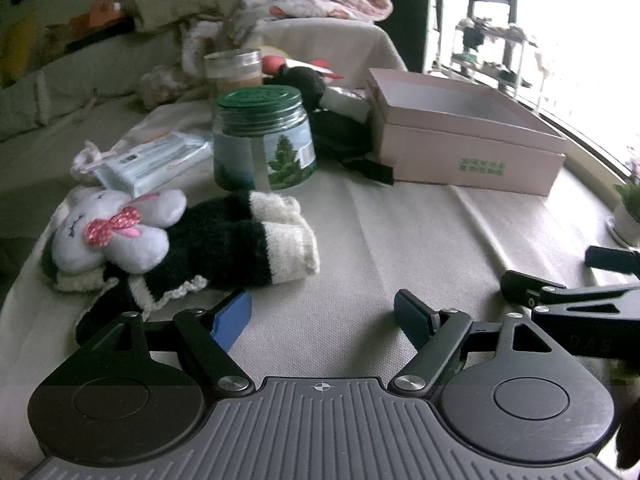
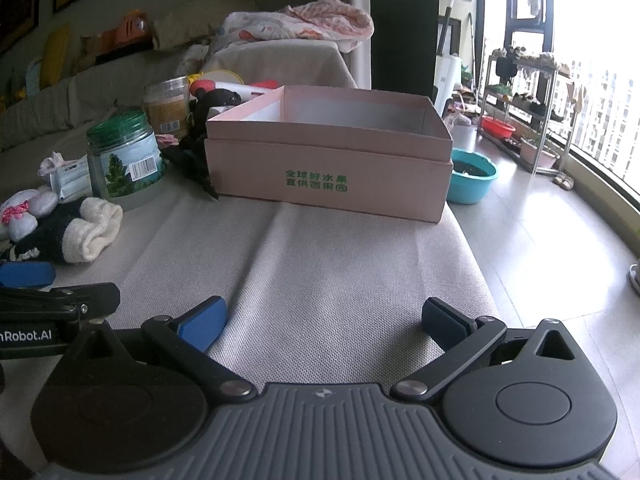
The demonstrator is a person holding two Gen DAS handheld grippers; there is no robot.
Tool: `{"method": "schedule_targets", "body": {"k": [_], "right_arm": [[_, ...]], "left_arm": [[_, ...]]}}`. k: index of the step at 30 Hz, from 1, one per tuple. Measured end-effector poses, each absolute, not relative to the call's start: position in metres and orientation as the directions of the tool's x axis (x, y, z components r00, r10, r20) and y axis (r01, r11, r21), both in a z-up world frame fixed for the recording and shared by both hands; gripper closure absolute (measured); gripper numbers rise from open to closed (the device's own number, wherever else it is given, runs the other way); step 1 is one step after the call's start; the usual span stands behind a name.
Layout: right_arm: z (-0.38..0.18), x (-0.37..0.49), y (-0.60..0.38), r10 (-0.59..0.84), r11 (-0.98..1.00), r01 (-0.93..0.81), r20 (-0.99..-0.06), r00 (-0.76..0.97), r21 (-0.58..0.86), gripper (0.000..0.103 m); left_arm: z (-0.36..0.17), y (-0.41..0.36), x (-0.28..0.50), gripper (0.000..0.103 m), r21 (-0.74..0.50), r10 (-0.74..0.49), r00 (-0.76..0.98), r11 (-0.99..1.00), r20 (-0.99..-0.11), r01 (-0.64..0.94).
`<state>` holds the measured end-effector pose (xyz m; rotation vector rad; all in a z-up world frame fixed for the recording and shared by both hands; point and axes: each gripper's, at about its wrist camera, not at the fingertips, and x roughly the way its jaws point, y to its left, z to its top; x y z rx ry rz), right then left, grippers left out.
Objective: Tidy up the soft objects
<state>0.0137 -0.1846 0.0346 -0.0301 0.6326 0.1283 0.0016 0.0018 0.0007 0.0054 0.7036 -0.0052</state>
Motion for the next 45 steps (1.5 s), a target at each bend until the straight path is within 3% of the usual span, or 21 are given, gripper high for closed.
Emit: {"method": "schedule_targets", "body": {"k": [1, 3, 5, 8, 10, 14, 17, 20, 24, 27, 34, 39, 45], "right_arm": [[0.036, 0.016, -0.185, 0.115, 0.991, -0.137, -0.606, 0.787, 0.011, 0.000], [0.039, 0.021, -0.186, 0.131, 0.987, -0.158, -0.639, 0.758, 0.015, 0.000], [0.042, 0.024, -0.188, 0.145, 0.983, -0.183, -0.661, 0.736, 0.013, 0.000], [0.042, 0.025, -0.187, 0.161, 0.977, -0.212, -0.676, 0.719, 0.007, 0.000], [0.042, 0.022, -0.188, 0.166, 0.975, -0.223, -0.680, 0.714, 0.004, 0.000], [0.042, 0.018, -0.188, 0.168, 0.974, -0.227, -0.686, 0.708, 0.004, 0.000], [0.040, 0.014, -0.186, 0.153, 0.979, -0.202, -0.672, 0.725, 0.005, 0.000], [0.039, 0.008, -0.182, 0.152, 0.980, -0.201, -0.661, 0.735, 0.002, 0.000], [0.040, 0.009, -0.182, 0.156, 0.979, -0.204, -0.669, 0.727, 0.006, 0.000], [0.041, 0.009, -0.181, 0.152, 0.980, -0.198, -0.670, 0.727, 0.008, 0.000], [0.038, 0.006, -0.181, 0.152, 0.981, -0.195, -0.652, 0.743, 0.006, 0.000], [0.038, 0.005, -0.181, 0.167, 0.977, -0.213, -0.642, 0.749, 0.005, 0.000], [0.037, 0.003, -0.181, 0.167, 0.978, -0.210, -0.630, 0.759, 0.006, 0.000]], "left_arm": [[0.001, 0.003, 0.003, 0.028, 0.003, -0.012, 0.759, 1.000, -0.651, 0.018], [0.006, 0.008, 0.006, 0.046, -0.022, -0.073, 0.747, 0.997, -0.661, 0.077], [0.010, 0.017, 0.008, 0.050, -0.087, -0.175, 0.728, 0.984, -0.662, 0.157], [0.022, 0.035, 0.002, 0.049, -0.116, -0.284, 0.723, 0.955, -0.630, 0.274], [0.033, 0.054, -0.002, 0.049, -0.080, -0.295, 0.752, 0.948, -0.589, 0.309], [0.053, 0.109, 0.013, 0.051, -0.028, -0.217, 0.803, 0.970, -0.555, 0.242], [0.055, 0.150, 0.043, 0.051, -0.025, -0.175, 0.787, 0.980, -0.591, 0.199], [0.039, 0.187, 0.077, 0.051, -0.171, -0.285, 0.696, 0.958, -0.659, 0.231], [0.026, 0.216, 0.090, 0.051, -0.356, -0.420, 0.650, 0.904, -0.634, 0.237], [0.029, 0.215, 0.082, 0.051, -0.351, -0.458, 0.633, 0.888, -0.624, 0.297], [0.041, 0.194, 0.043, 0.050, -0.177, -0.423, 0.612, 0.889, -0.668, 0.422], [0.052, 0.216, 0.063, 0.050, -0.262, -0.416, 0.673, 0.909, -0.612, 0.324], [0.063, 0.270, 0.125, 0.051, -0.182, -0.087, 0.820, 0.983, -0.565, -0.021]]}}
